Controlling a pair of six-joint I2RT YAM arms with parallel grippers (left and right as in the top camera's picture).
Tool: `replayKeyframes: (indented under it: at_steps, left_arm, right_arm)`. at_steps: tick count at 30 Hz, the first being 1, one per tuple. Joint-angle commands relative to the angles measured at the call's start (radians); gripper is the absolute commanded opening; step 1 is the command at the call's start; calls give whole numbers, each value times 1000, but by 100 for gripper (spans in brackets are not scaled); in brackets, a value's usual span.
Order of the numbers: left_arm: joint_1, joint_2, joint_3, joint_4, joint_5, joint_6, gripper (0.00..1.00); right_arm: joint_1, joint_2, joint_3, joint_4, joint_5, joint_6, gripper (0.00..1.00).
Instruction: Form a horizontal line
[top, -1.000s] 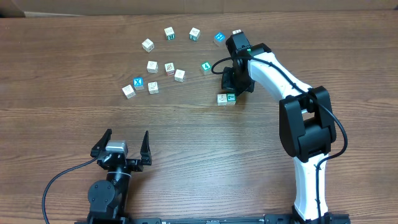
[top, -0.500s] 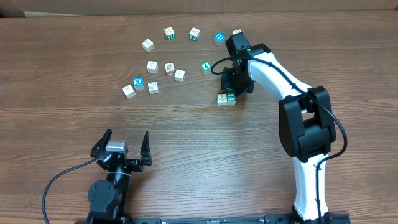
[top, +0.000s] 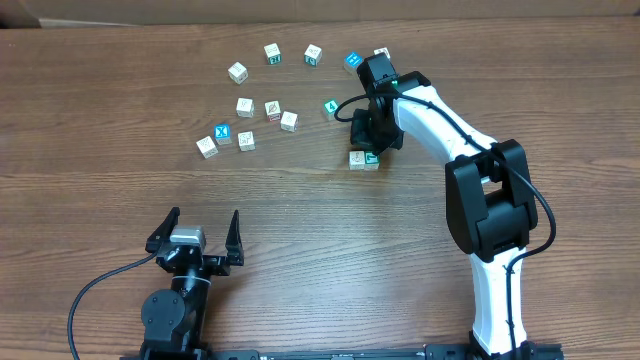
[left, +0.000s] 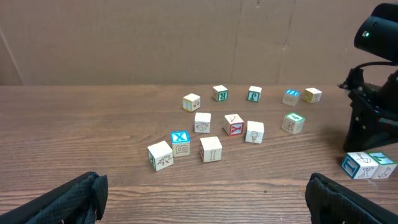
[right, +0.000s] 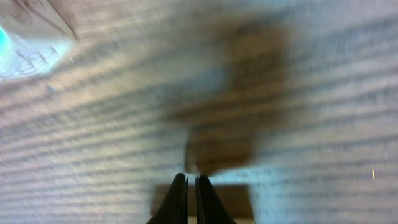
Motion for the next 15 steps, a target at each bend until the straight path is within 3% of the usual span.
replayKeyframes:
  at_steps: [1,7,15]
  left_arm:
    - [-4,-10,-4,3,-6,19,100]
    - [-4,-10,-4,3,-6,19,100]
    - [-4,-10,-4,3,-6,19,100]
  right_arm:
    - [0,-2,-3,33,48,-6,4]
    - [-11,-2,-3,54,163,-3,4]
    - [-55,-2,-3,6,177,-2,5]
